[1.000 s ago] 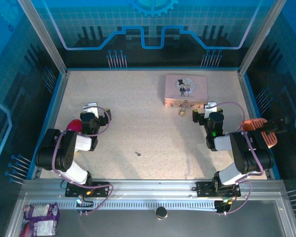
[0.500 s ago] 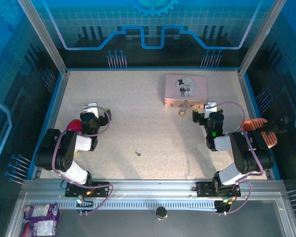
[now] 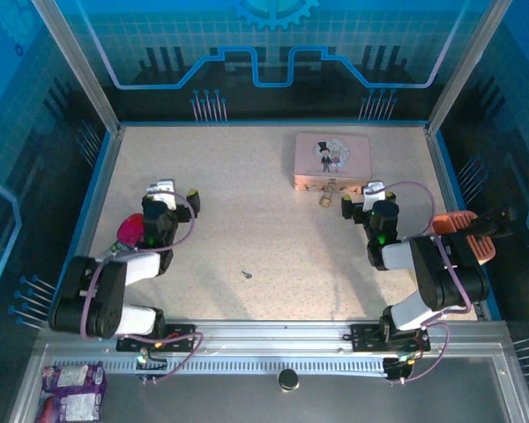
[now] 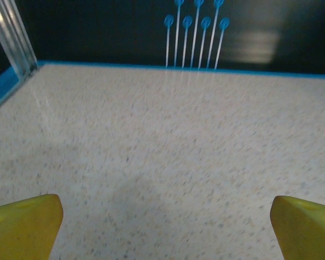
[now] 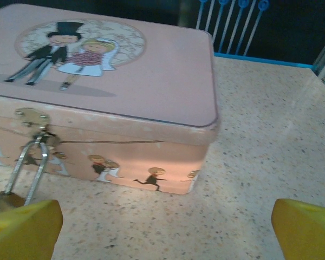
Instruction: Unlock the padlock with the key
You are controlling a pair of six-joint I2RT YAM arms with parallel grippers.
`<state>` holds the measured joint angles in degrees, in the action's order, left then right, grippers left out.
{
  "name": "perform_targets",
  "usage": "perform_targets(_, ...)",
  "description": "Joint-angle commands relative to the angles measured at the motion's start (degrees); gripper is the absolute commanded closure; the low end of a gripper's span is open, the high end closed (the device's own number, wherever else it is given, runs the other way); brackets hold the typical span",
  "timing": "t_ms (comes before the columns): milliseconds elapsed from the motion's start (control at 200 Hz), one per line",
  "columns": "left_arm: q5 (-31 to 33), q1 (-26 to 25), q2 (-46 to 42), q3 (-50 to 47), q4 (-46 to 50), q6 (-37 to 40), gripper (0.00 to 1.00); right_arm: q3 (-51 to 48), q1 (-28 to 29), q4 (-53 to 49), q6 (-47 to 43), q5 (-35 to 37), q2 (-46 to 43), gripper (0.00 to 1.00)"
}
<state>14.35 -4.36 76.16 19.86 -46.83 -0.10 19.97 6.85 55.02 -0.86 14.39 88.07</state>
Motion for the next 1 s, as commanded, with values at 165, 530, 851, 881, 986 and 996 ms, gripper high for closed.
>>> perform_targets(165,2.16,-1.26,-16.74,5.91,22.46,-11.78,0.01,2.62,5.75,-14.51,-6.08,1.64,-16.49,0.00)
perform_targets(530,3.93,-0.96,-32.57,19.17,56.00,-34.39,0.01,24.42,6.46,-58.31,14.25,-7.03,-38.42,0.00)
perform_targets(851,-15.62,-0.80,-39.71,21.99,67.33,-28.78,0.01,27.82,5.24,-71.64,24.95,-17.68,-44.59,0.00)
perform_targets(881,-17.93,-1.05,-39.28,22.22,67.88,-28.50,0.01,28.90,5.95,-73.45,25.02,-17.71,-43.92,0.00)
perform_targets(986,-21.45,-3.88,-38.85,20.08,66.68,-29.92,0.01,30.09,9.91,-78.06,24.76,-15.81,-42.17,0.00)
perform_targets(996,-21.35,-4.42,-38.91,19.53,66.34,-30.17,0.01,30.12,10.46,-78.36,24.81,-15.60,-42.12,0.00)
